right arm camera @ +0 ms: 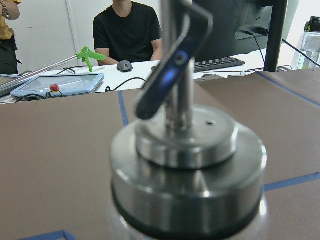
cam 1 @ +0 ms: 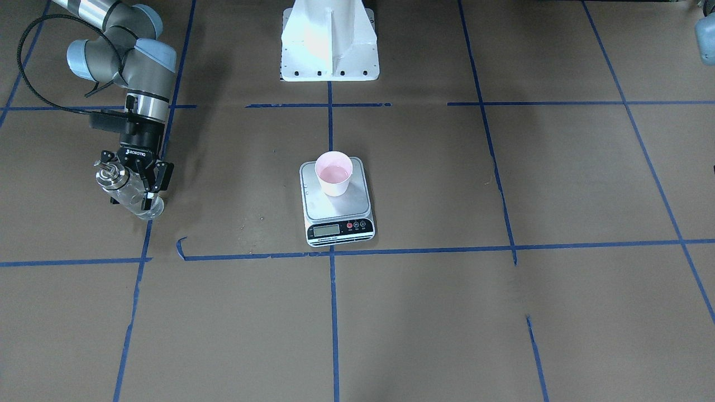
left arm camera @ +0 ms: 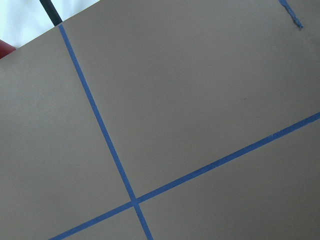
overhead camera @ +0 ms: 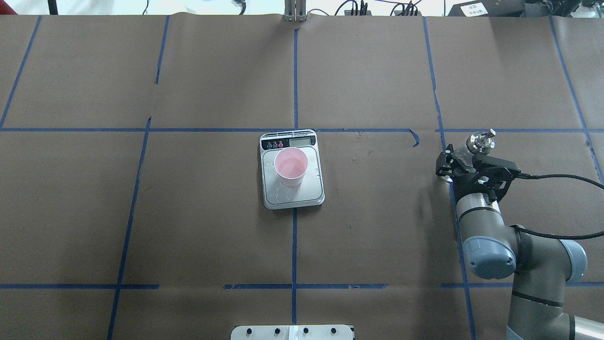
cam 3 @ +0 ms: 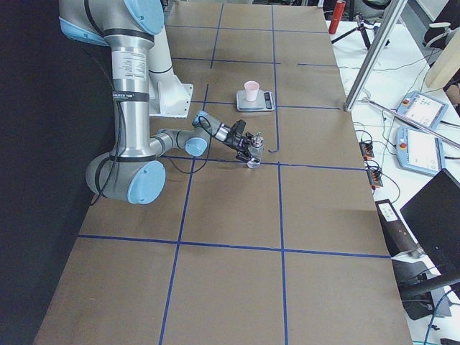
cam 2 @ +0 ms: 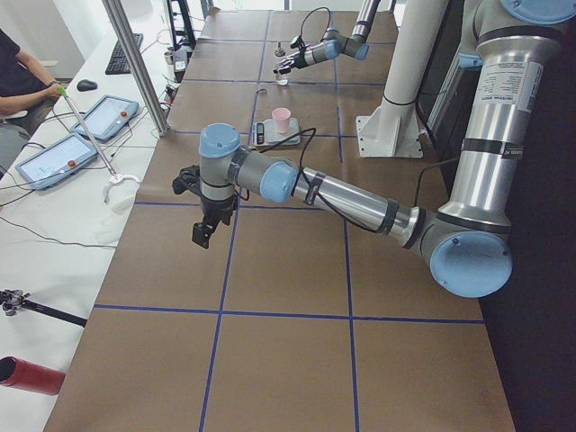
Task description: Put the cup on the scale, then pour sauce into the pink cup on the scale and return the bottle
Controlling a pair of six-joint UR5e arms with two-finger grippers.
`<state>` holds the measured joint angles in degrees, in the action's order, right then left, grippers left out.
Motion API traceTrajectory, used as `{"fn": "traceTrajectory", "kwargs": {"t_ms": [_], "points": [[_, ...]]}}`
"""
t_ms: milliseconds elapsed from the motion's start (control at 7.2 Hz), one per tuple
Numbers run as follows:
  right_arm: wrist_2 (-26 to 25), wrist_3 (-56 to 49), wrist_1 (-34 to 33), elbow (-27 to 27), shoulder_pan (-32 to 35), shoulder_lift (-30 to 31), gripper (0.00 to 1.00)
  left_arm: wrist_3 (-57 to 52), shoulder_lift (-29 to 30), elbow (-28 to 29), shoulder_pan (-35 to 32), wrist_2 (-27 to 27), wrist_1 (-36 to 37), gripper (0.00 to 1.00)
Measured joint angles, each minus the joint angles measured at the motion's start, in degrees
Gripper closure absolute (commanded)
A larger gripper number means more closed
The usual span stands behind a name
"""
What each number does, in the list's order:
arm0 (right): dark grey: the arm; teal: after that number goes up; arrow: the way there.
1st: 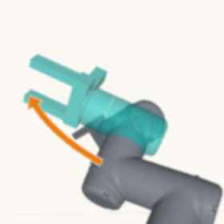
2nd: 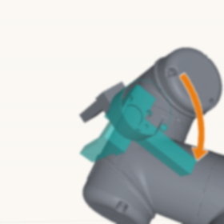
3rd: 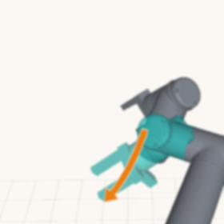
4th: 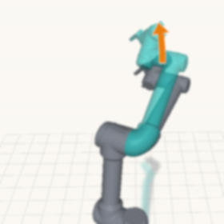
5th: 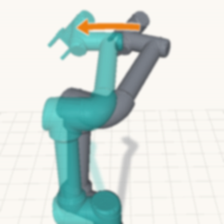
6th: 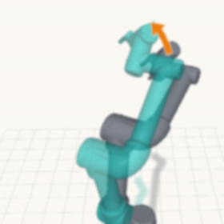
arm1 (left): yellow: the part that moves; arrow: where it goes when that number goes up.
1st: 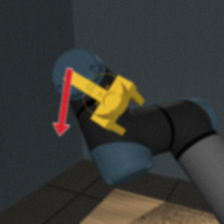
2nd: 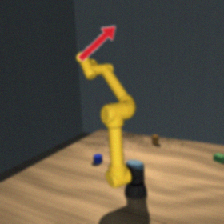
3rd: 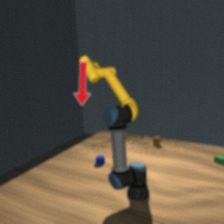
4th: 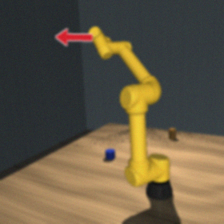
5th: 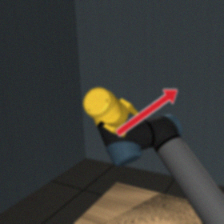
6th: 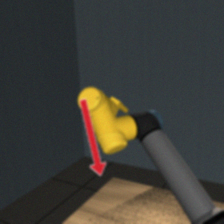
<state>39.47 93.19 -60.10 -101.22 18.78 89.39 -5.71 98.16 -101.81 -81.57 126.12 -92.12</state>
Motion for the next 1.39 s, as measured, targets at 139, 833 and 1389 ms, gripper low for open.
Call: {"fn": "traceTrajectory", "kwargs": {"t_ms": [139, 833, 1389], "points": [[1.6, -0.3, 1.0, -0.6, 0.0, 0.0, 0.0, 0.0, 0.1, 0.1, 0.0, 0.0, 0.0, 0.0], [17.9, -7.1, 0.0, -7.8, 0.5, 4.3, 0.0, 0.0, 0.1, -0.5, -0.8, 0.0, 0.1, 0.0], [34.7, -10.5, -6.8, -24.9, 1.0, 12.2, 0.0, 0.0, 0.3, -0.5, -0.9, 0.0, 0.3, 0.0]]}}
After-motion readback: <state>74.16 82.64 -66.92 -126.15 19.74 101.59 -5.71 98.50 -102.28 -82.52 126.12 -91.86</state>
